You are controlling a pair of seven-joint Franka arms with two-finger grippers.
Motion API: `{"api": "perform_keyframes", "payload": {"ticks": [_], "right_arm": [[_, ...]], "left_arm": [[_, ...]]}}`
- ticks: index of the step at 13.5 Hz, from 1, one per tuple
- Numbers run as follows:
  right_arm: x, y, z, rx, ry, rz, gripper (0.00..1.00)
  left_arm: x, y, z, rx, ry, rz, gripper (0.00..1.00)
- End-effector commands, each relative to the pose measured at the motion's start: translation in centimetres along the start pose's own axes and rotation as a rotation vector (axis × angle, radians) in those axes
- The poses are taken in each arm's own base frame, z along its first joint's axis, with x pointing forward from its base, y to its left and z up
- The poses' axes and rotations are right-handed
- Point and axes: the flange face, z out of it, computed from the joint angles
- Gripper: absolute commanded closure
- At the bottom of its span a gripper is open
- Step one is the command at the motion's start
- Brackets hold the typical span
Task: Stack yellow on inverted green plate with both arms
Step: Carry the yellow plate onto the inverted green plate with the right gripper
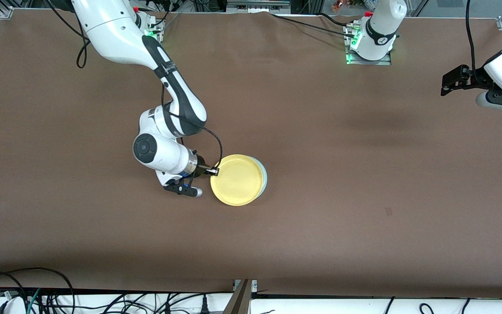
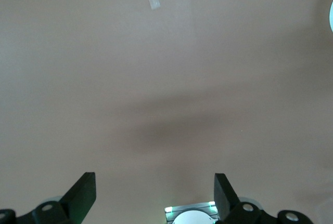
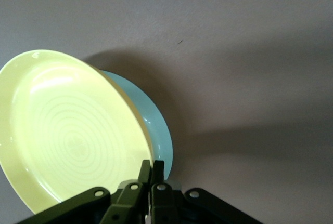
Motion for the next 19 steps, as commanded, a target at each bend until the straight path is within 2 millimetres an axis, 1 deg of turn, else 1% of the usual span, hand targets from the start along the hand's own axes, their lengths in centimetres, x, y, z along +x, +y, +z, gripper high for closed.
{"api": "perform_keyframes", "payload": {"ticks": [1, 2, 3, 4, 5, 6, 7, 8, 9, 10, 11, 12, 13, 14, 15, 16, 17, 19], "right_arm": [[-0.1, -0.6, 0.9, 0.010, 0.008, 0.014, 1.00], [-0.1, -0.4, 1.4, 0.006, 0.005, 0.015, 1.00], [-0.1, -0.5, 1.8, 0.007, 0.012, 0.014, 1.00], [-0.1, -0.5, 2.1, 0.007, 0.017, 0.012, 1.00], [-0.3, -0.6, 2.3, 0.008, 0.016, 0.014, 1.00], [-0.4, -0.6, 2.2, 0.005, 0.009, 0.055, 0.79], [-0.5, -0.7, 2.2, 0.004, 0.007, 0.102, 0.75], [-0.8, -1.0, 2.2, 0.004, 0.006, 0.124, 0.74], [-1.2, -1.4, 2.4, 0.003, 0.004, 0.129, 0.66], [-1.2, -1.5, 2.3, 0.005, 0.006, 0.135, 0.56], [-1.0, -1.3, 1.9, 0.007, 0.008, 0.131, 0.50], [-0.8, -1.3, 1.0, 0.009, 0.013, 0.136, 0.29], [-0.5, -1.4, -0.2, 0.013, 0.027, 0.136, 0.00], [0.0, -1.5, -2.9, 0.031, 0.053, 0.142, 0.00], [0.5, -1.4, -5.1, 0.034, 0.081, 0.136, 0.00], [0.4, -1.6, -7.3, 0.034, 0.084, 0.130, 0.00], [0.6, -0.9, -9.5, 0.010, 0.075, 0.130, 0.00], [1.3, 1.2, -13.3, -0.026, 0.058, 0.151, 0.00]], "left_arm": [[0.6, 0.1, -1.5, -0.005, 0.012, 0.018, 0.00], [0.8, 0.0, -1.8, 0.000, 0.025, 0.015, 0.00], [1.3, 0.0, -1.6, -0.001, 0.027, 0.016, 0.00], [1.6, -0.1, -2.1, -0.001, 0.042, 0.016, 0.00], [1.9, -0.3, -3.5, 0.000, 0.075, 0.016, 0.00], [2.4, -0.2, -4.6, 0.005, 0.100, 0.014, 0.00], [2.8, -0.3, -4.7, 0.014, 0.104, 0.011, 0.00], [3.7, -0.6, -3.6, 0.015, 0.087, 0.017, 0.00], [4.5, -0.9, -2.6, 0.015, 0.070, 0.018, 0.00], [4.7, -1.0, -2.7, 0.024, 0.083, 0.006, 0.00], [4.6, -1.4, -2.9, 0.046, 0.084, 0.004, 0.00], [4.5, -1.3, -3.0, 0.048, 0.087, 0.003, 0.00], [4.6, -1.0, -3.0, 0.046, 0.088, 0.002, 0.00], [4.6, -0.6, -3.0, 0.045, 0.088, 0.008, 0.00], [4.8, -0.6, -2.7, 0.052, 0.082, 0.023, 0.00], [4.9, -0.3, -2.8, 0.052, 0.083, 0.015, 0.00], [5.0, -0.3, -2.7, 0.054, 0.083, 0.015, 0.00], [4.9, -0.5, -2.7, 0.052, 0.083, 0.011, 0.00]]}}
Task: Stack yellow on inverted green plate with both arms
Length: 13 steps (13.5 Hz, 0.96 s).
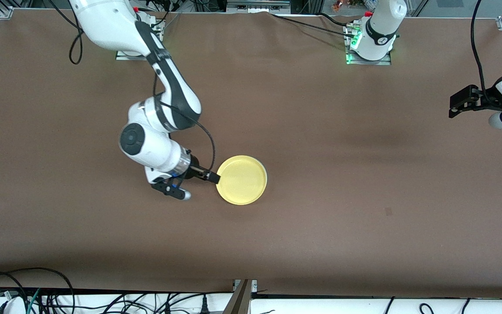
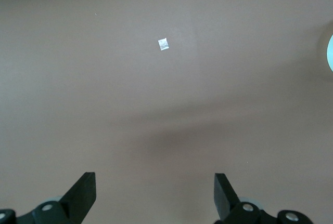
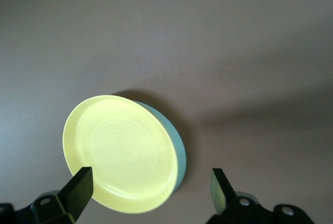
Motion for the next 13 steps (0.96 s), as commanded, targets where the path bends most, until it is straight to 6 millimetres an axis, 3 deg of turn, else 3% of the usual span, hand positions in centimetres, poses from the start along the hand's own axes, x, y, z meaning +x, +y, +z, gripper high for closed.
{"api": "perform_keyframes", "payload": {"ticks": [1, 3, 7, 10, 12, 13], "right_arm": [[1.0, 2.6, -5.5, -0.051, -0.018, 0.028, 0.00], [1.2, 4.3, -8.1, -0.119, -0.048, 0.002, 0.00], [-0.3, 5.9, -13.2, -0.341, -0.043, -0.294, 0.00], [-0.2, 6.8, -17.2, -0.376, -0.043, -0.438, 0.00], [-0.9, 5.8, -20.7, -0.375, -0.052, -0.495, 0.00], [-0.8, 6.7, -22.4, -0.381, -0.058, -0.499, 0.00]], "left_arm": [[0.2, -0.5, -0.5, 0.022, 0.004, 0.006, 0.00], [0.2, -0.5, -0.5, 0.017, 0.005, 0.004, 0.00], [-0.3, -2.0, -0.8, -0.008, 0.014, -0.018, 0.00], [-0.4, -2.3, -0.9, -0.022, 0.017, -0.026, 0.00], [-0.5, -2.7, -0.9, -0.034, 0.021, -0.030, 0.00], [-0.5, -2.6, -0.9, -0.035, 0.021, -0.030, 0.00]]}}
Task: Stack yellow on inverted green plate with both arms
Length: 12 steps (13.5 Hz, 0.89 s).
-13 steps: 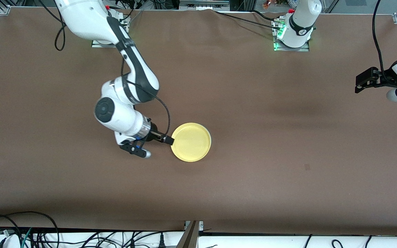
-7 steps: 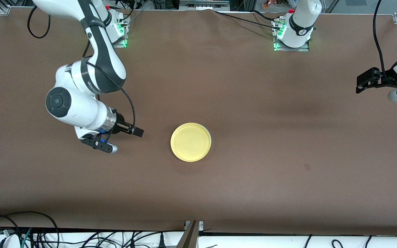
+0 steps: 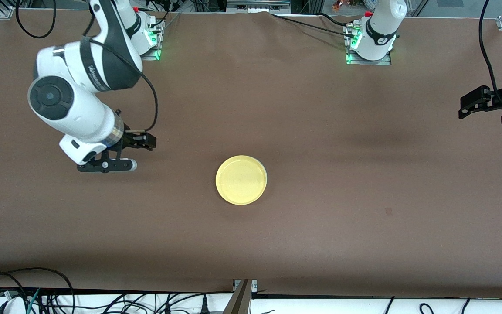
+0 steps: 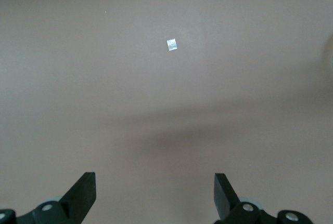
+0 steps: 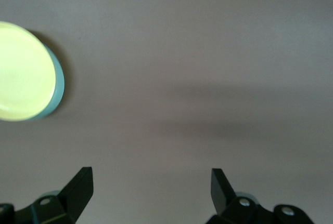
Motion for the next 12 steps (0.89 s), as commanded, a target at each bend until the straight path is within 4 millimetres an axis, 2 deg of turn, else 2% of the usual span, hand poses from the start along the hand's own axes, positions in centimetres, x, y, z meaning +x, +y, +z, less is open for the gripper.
{"api": "perform_keyframes", "payload": {"ticks": [1, 2, 4, 5, 7, 8, 9, 10, 12], "right_arm": [[-1.4, 3.6, -4.2, -0.019, -0.009, -0.067, 0.00], [-1.8, 5.8, -5.4, -0.014, -0.003, -0.115, 0.00], [-2.3, 12.4, -6.7, 0.008, 0.019, -0.140, 0.00], [-3.1, 14.7, -7.3, 0.016, 0.031, -0.141, 0.00], [-6.4, 19.2, -7.8, -0.017, 0.022, -0.093, 0.00], [-7.9, 20.2, -8.3, -0.028, 0.036, -0.087, 0.00], [-8.5, 19.9, -7.9, -0.032, 0.030, -0.094, 0.00], [-8.5, 18.7, -7.9, -0.036, 0.034, -0.096, 0.00], [-8.9, 19.1, -8.3, -0.027, 0.046, -0.085, 0.00]], "left_arm": [[-0.1, -0.4, -0.7, -0.030, 0.015, 0.010, 0.00], [-0.1, -0.4, -0.7, -0.028, 0.014, 0.010, 0.00], [-0.1, -0.4, -0.7, -0.028, 0.014, 0.011, 0.00], [-0.1, -0.4, -0.7, -0.028, 0.014, 0.011, 0.00], [-0.1, -0.4, -0.7, -0.028, 0.014, 0.010, 0.00], [-0.1, -0.4, -0.7, -0.028, 0.014, 0.010, 0.00], [-0.1, -0.4, -0.7, -0.028, 0.014, 0.008, 0.00], [-0.1, -0.4, -0.7, -0.028, 0.014, 0.008, 0.00], [-0.1, -0.4, -0.7, -0.028, 0.014, 0.008, 0.00]]}}
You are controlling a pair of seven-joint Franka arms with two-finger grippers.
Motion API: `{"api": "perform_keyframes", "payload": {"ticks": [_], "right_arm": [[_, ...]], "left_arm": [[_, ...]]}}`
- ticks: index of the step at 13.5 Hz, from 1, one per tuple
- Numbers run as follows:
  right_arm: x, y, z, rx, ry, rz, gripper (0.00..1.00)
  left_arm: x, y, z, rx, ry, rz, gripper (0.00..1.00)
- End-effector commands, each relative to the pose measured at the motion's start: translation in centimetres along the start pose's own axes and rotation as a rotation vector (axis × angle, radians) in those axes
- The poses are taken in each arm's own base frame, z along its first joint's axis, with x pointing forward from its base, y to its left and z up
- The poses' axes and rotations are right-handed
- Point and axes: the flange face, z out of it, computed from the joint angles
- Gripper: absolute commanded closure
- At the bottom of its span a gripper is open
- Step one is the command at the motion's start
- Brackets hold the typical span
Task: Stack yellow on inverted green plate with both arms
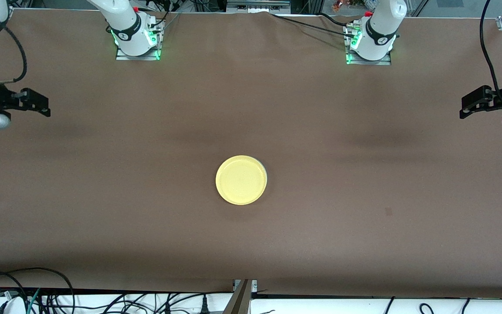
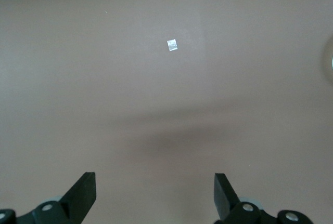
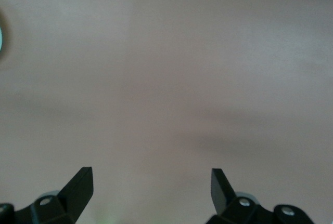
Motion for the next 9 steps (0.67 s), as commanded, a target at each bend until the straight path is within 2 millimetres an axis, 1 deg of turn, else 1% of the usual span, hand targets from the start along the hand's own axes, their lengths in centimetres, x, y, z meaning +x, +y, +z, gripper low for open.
{"api": "perform_keyframes", "payload": {"ticks": [1, 3, 4, 6, 8, 9], "right_arm": [[-1.4, 0.3, 0.3, -0.004, 0.010, 0.021, 0.00], [-2.5, 0.6, 0.4, 0.037, 0.021, 0.036, 0.00], [-2.9, 1.4, 0.3, 0.048, 0.035, 0.057, 0.00], [-3.1, 1.7, 0.7, 0.060, 0.022, 0.056, 0.00], [-3.1, 2.1, 0.7, 0.067, 0.026, 0.062, 0.00], [-3.1, 2.2, 0.6, 0.059, 0.025, 0.060, 0.00]], "left_arm": [[0.0, -0.1, -0.7, -0.026, 0.013, 0.012, 0.00], [0.0, -0.1, -0.7, -0.028, 0.013, 0.012, 0.00], [0.0, -0.1, -0.7, -0.026, 0.013, 0.012, 0.00], [0.1, 0.0, -0.4, -0.027, 0.008, 0.013, 0.00], [0.4, 1.0, -0.2, -0.027, 0.004, 0.027, 0.00], [0.4, 1.1, -0.3, -0.025, 0.005, 0.028, 0.00]]}}
